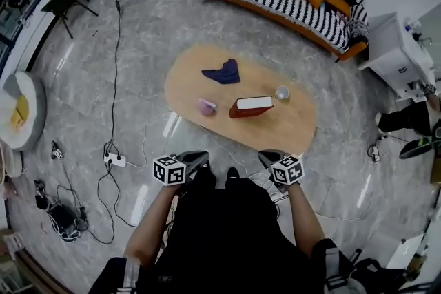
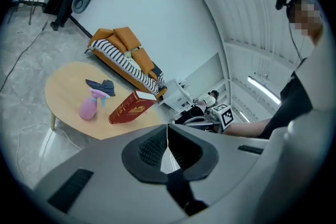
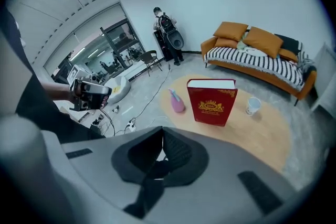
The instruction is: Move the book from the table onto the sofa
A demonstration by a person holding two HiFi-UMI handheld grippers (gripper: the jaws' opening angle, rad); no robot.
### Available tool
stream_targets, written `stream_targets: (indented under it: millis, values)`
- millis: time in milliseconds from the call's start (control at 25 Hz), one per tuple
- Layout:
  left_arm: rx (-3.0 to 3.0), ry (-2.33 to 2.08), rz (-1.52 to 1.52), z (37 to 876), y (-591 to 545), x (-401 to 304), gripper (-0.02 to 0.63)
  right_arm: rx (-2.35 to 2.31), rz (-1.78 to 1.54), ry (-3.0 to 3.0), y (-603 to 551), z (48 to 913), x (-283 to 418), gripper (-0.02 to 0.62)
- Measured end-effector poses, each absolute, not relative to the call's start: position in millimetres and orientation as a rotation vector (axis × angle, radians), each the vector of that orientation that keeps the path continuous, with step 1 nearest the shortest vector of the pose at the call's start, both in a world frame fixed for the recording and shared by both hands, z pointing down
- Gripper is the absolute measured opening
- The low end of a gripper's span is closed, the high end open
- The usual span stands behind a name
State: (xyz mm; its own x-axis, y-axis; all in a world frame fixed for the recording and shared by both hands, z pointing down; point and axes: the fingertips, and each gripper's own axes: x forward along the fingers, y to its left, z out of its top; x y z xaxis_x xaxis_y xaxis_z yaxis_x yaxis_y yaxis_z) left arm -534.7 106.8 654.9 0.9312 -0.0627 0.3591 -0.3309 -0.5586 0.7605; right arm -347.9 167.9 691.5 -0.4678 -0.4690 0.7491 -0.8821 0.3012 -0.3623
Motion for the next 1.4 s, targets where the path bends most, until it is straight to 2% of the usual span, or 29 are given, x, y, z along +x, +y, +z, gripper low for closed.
stream_targets:
  millis: [280,320,400,480,720,920,960,1120,1400]
  values:
    - [2.248,-0.177,0.481,655.3,54.7,-510.5,0.015,1.240,1.044,-2.020,169.6,690.1,-338.8,0.009]
    - [2.269,-0.179,0.512,657.7,51.5,-506.2,0.039,1.223,1.050,-2.036,170.6,689.6,-338.1,0.010]
    - [2.296,-0.181,0.578,664.2,48.7,-498.3,0.134,1.168,1.065,-2.065,173.0,690.5,-336.6,0.078]
    - [2.317,-0.182,0.632,671.1,47.2,-490.2,0.185,1.121,1.045,-2.066,172.1,695.7,-329.0,0.134]
    - [2.382,-0.178,0.824,690.0,37.2,-465.4,0.232,1.044,0.884,-2.039,134.8,710.2,-282.9,0.244]
    - [2.417,-0.223,0.852,693.0,19.3,-424.5,0.250,0.971,0.634,-2.049,75.9,713.0,-246.0,0.323]
    - [2.446,-0.249,0.862,693.5,15.4,-416.0,0.269,0.934,0.573,-2.045,66.9,714.4,-242.1,0.336]
    - [2.557,-0.287,0.994,703.8,5.1,-385.4,0.334,0.741,0.352,-2.029,36.1,730.0,-232.3,0.376]
    - [2.596,-0.249,1.176,728.0,-10.2,-363.8,0.359,0.395,0.026,-1.957,-4.2,771.4,-230.8,0.427]
